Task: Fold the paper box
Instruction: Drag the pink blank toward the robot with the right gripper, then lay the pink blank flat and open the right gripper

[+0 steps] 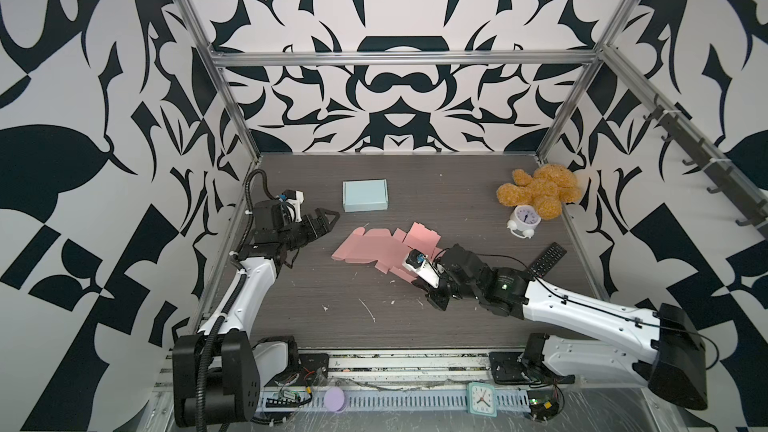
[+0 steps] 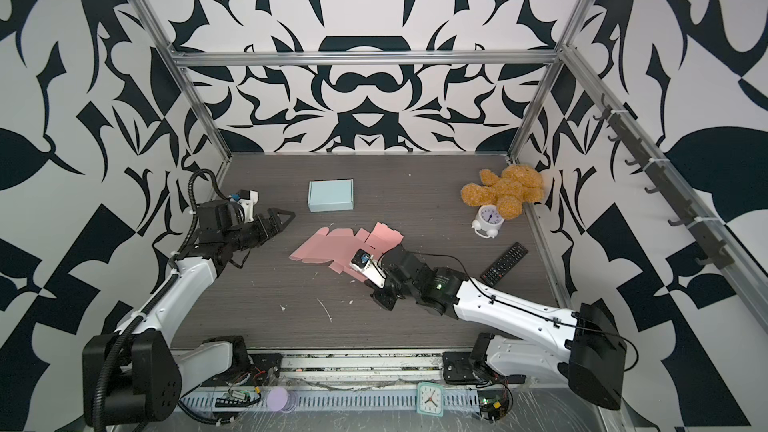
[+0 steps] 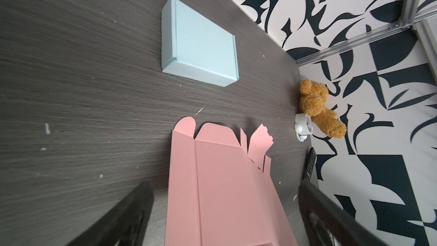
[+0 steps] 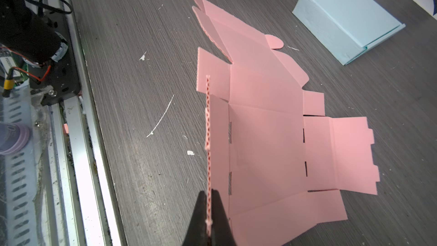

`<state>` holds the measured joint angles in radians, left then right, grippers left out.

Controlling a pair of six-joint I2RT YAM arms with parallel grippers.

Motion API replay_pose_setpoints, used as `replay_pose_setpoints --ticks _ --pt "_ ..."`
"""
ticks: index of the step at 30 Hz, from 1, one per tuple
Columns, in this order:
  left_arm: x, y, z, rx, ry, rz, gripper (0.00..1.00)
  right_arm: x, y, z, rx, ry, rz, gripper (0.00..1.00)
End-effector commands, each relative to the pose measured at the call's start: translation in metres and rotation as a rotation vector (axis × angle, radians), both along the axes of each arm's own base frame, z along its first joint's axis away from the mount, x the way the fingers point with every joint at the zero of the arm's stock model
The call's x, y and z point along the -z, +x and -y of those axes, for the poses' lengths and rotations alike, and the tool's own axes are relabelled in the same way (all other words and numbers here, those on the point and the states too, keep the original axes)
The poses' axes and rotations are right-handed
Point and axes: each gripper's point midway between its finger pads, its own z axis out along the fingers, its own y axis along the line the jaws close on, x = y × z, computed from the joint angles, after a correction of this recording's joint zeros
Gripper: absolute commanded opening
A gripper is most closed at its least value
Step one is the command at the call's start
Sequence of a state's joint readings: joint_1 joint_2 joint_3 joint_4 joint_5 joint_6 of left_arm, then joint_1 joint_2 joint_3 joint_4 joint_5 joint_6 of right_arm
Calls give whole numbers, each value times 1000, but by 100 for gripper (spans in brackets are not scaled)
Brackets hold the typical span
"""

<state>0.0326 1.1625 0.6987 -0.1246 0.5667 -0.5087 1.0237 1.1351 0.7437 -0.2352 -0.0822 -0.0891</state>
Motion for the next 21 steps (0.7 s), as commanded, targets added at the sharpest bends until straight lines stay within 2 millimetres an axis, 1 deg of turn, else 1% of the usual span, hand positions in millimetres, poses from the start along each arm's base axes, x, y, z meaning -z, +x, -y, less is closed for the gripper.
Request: replay_pose_setpoints --ticks 1,6,10,17,21 --pt "8 -6 -3 2 33 -30 98 -15 2 -10 -33 -11 72 2" --pt "7 -7 -7 -27 47 -17 96 6 -8 -20 -83 -133 49 1" --pt "8 -9 -6 -31 41 -11 96 23 -15 -25 -119 -199 29 1" --pt "13 -11 2 -8 37 -21 96 34 -19 -29 -139 -245 19 5" --pt "16 -10 8 2 28 -21 96 43 -21 -28 -151 -291 14 7"
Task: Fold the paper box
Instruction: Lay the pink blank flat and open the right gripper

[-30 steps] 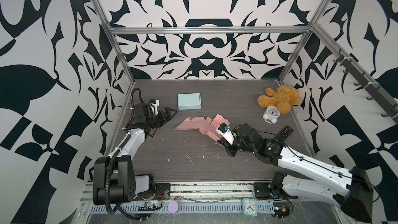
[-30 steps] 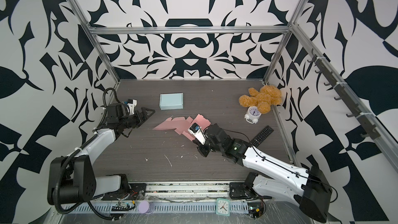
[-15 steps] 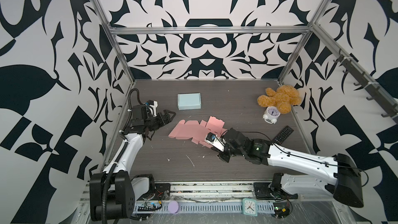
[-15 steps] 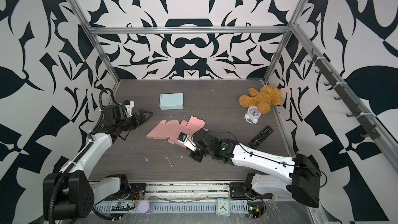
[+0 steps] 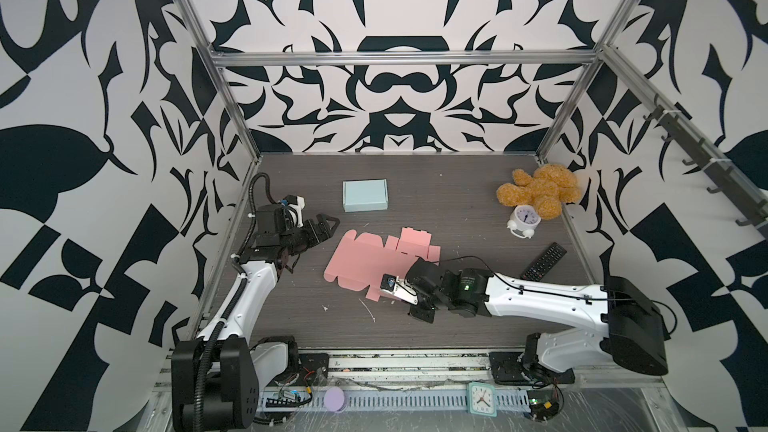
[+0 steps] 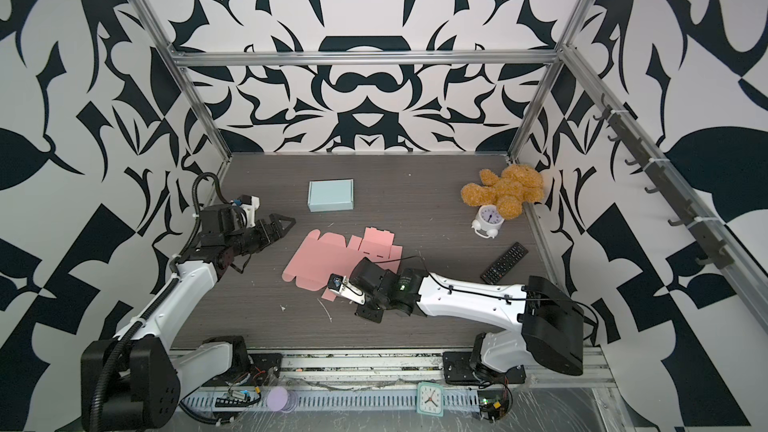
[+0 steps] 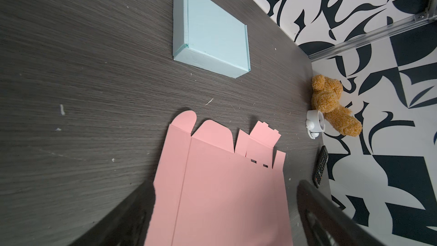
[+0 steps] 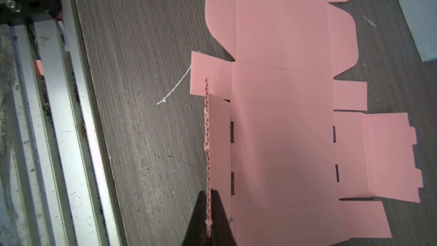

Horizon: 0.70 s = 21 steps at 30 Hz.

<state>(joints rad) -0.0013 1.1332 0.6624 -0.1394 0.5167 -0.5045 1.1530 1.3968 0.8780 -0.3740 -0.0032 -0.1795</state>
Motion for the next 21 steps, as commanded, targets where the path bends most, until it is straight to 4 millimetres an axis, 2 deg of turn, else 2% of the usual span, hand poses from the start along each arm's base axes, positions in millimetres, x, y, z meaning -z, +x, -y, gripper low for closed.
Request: replay_pose_setpoints --ticks 1,10,15,18,20,21 --pt "5 0 6 12 -7 -3 96 -8 3 -5 -11 -16 29 8" --pt "4 -3 22 61 -19 -1 96 15 2 3 -42 -205 126 15" --pt "4 -7 30 90 -19 1 96 6 4 3 -26 -185 157 32" --pt "7 -10 36 119 -11 3 96 -8 3 -1 0 -111 155 44" --pt "8 -13 44 144 -2 6 96 -21 3 -5 28 -40 161 56" --pt "9 -15 47 157 4 6 96 -25 -2 -9 19 -1 130 61"
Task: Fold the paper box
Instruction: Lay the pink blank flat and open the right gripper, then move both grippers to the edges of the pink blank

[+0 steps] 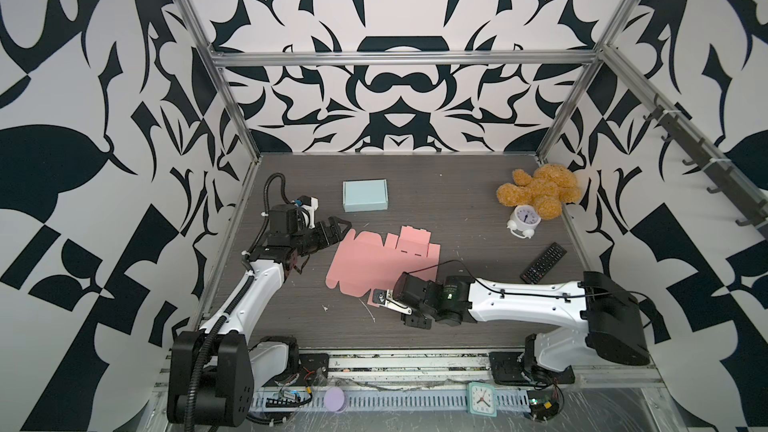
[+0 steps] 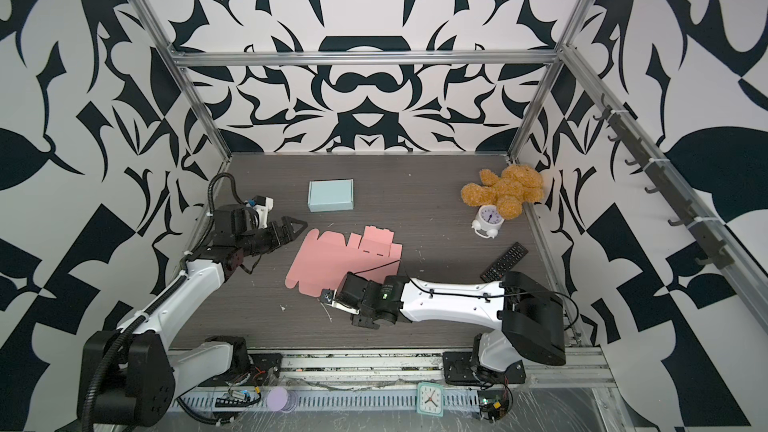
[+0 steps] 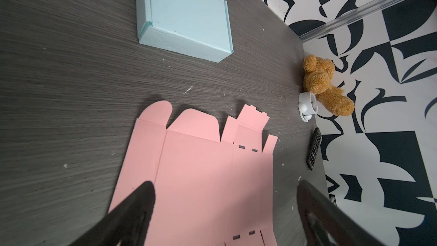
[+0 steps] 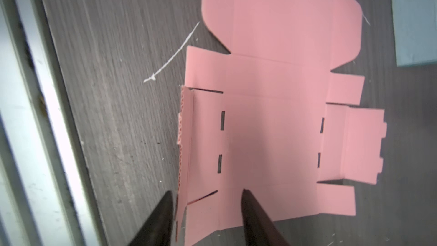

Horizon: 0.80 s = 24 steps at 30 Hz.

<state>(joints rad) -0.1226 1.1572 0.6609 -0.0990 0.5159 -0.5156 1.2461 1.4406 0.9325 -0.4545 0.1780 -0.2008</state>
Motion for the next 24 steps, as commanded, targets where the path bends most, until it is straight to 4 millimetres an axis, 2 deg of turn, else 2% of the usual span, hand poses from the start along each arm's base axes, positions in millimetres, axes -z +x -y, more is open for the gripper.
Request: replay_pose_setpoints --ticks 1,6,10,14,20,24 --pt "9 -9 13 58 19 1 96 -32 -2 -13 36 161 -7 64" --pt "12 -18 34 127 36 0 97 -54 -2 -19 116 306 -43 77" --pt "13 -27 47 177 49 11 97 -75 19 -11 281 430 -61 85" --pt "12 -32 57 216 62 32 98 -82 38 7 426 480 -108 87" --pt "11 -36 59 232 55 60 98 -97 66 43 618 558 -134 91" --pt "4 -41 62 248 38 103 99 -95 79 64 750 557 -161 91"
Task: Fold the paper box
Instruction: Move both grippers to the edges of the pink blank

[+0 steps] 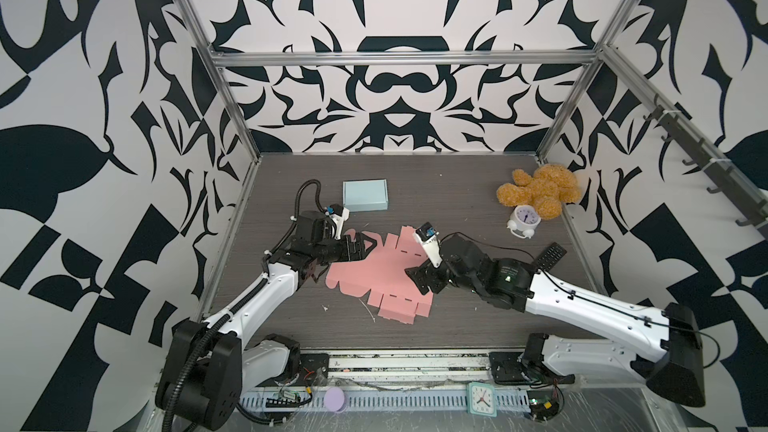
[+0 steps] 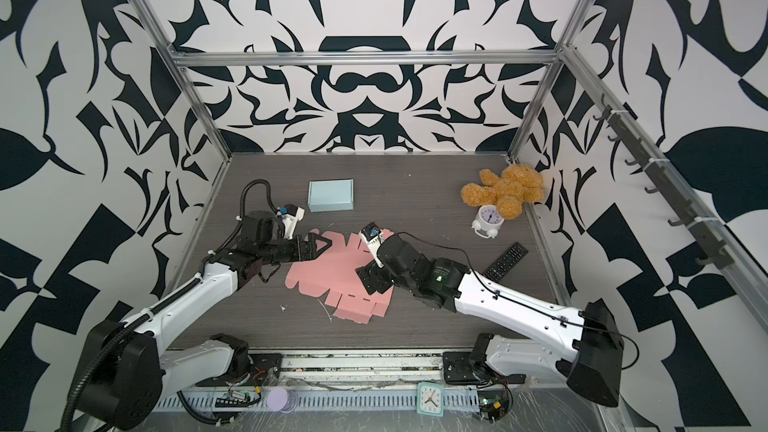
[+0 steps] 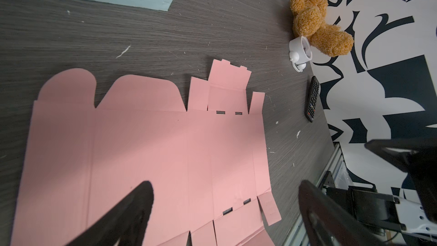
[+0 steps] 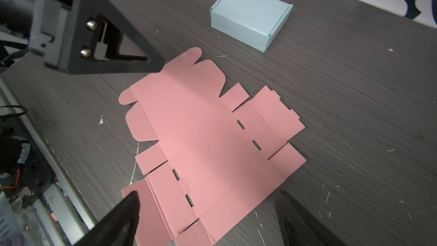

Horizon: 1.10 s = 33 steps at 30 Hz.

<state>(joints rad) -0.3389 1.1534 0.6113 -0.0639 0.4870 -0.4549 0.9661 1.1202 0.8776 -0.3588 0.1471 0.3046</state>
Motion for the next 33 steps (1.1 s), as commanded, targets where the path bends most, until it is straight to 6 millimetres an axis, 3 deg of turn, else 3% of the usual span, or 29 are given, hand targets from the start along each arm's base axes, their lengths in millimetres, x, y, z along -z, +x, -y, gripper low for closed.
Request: replay_pose_setpoints --ticks 1,10,20,23,33 --pt "-13 -4 4 30 -25 80 100 3 5 18 122 26 -88 91" --pt "-17 -18 18 96 -47 104 99 26 9 37 239 45 -245 91" --pt "1 -34 29 150 -27 60 99 67 8 60 312 68 -417 89" --pt "6 -38 33 167 -20 49 99 86 4 61 320 94 -486 88" --pt "22 -56 46 245 -4 12 99 119 7 67 347 190 -575 82"
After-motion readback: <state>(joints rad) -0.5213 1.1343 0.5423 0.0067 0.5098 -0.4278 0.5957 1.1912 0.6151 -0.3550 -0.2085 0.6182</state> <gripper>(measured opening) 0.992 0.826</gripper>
